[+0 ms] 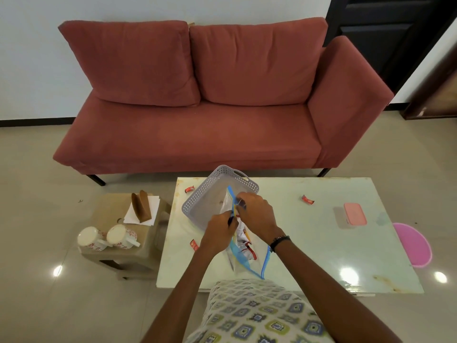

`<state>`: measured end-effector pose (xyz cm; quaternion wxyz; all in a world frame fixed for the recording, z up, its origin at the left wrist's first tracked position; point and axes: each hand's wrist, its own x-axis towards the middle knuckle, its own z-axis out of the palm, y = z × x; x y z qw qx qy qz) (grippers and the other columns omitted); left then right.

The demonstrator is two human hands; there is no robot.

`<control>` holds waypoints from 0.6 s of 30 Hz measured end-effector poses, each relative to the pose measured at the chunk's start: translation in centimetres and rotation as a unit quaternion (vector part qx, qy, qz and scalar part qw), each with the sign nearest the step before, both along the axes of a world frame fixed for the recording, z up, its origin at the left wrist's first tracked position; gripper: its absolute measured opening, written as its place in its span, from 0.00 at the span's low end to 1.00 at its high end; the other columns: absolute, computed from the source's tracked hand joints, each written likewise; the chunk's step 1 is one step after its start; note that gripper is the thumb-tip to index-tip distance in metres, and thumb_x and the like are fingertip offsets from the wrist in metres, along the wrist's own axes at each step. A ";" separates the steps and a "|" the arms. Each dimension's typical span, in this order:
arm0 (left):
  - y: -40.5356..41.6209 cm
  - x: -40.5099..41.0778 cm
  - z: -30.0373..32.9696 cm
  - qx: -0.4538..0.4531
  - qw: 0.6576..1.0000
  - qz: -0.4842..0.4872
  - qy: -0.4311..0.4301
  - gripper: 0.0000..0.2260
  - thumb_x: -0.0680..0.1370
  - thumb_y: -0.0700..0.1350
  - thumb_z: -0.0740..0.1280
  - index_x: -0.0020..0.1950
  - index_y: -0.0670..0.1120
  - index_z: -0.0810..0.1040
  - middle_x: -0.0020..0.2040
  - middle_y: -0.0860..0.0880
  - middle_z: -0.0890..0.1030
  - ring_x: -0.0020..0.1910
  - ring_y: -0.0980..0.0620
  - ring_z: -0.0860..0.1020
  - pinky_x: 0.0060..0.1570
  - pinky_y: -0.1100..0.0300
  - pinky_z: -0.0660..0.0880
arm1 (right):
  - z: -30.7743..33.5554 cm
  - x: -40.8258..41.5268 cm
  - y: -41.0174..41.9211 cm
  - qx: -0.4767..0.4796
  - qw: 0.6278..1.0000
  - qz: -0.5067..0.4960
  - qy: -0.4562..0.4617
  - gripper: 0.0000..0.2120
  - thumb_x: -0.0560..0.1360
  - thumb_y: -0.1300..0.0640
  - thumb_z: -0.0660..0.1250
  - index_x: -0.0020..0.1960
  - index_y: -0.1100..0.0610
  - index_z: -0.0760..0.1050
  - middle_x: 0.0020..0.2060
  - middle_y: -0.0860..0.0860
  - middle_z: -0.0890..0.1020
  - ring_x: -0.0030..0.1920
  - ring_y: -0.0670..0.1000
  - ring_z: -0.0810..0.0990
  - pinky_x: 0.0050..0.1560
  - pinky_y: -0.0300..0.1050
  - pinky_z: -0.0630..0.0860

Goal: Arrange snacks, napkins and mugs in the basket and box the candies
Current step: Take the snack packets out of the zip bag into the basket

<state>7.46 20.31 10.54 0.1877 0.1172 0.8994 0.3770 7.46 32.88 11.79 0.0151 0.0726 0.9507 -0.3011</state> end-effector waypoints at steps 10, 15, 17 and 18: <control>-3.3 -0.8 0.2 0.010 0.996 0.090 -0.001 0.11 0.79 0.41 0.59 0.37 0.39 0.71 0.32 0.42 0.76 0.32 0.47 0.73 0.35 0.54 0.70 | -0.1 -0.5 2.8 0.027 0.996 -0.087 0.009 0.04 0.76 0.62 0.60 0.46 0.59 0.74 0.46 0.56 0.80 0.42 0.58 0.78 0.39 0.45 0.70; -2.4 -0.9 0.6 0.041 0.992 0.110 -0.038 0.11 0.79 0.40 0.58 0.38 0.40 0.71 0.31 0.47 0.75 0.29 0.53 0.72 0.31 0.62 0.68 | -0.5 -0.7 3.0 0.030 0.996 -0.079 0.017 0.05 0.74 0.65 0.62 0.48 0.59 0.74 0.47 0.55 0.79 0.43 0.57 0.77 0.40 0.48 0.75; -2.0 -1.0 0.4 0.057 0.989 0.129 -0.048 0.11 0.79 0.40 0.57 0.38 0.40 0.71 0.33 0.45 0.75 0.31 0.51 0.72 0.31 0.63 0.67 | -0.9 -0.4 2.5 0.039 0.995 -0.067 0.060 0.09 0.71 0.69 0.63 0.49 0.60 0.73 0.47 0.55 0.78 0.44 0.56 0.76 0.37 0.46 0.72; -1.8 -0.9 0.3 0.059 0.987 0.138 -0.051 0.11 0.79 0.40 0.57 0.37 0.41 0.71 0.33 0.45 0.75 0.32 0.51 0.71 0.31 0.63 0.66 | -0.8 -0.1 2.1 0.041 0.994 -0.058 0.084 0.09 0.70 0.69 0.64 0.48 0.60 0.72 0.46 0.55 0.77 0.43 0.56 0.75 0.36 0.44 0.70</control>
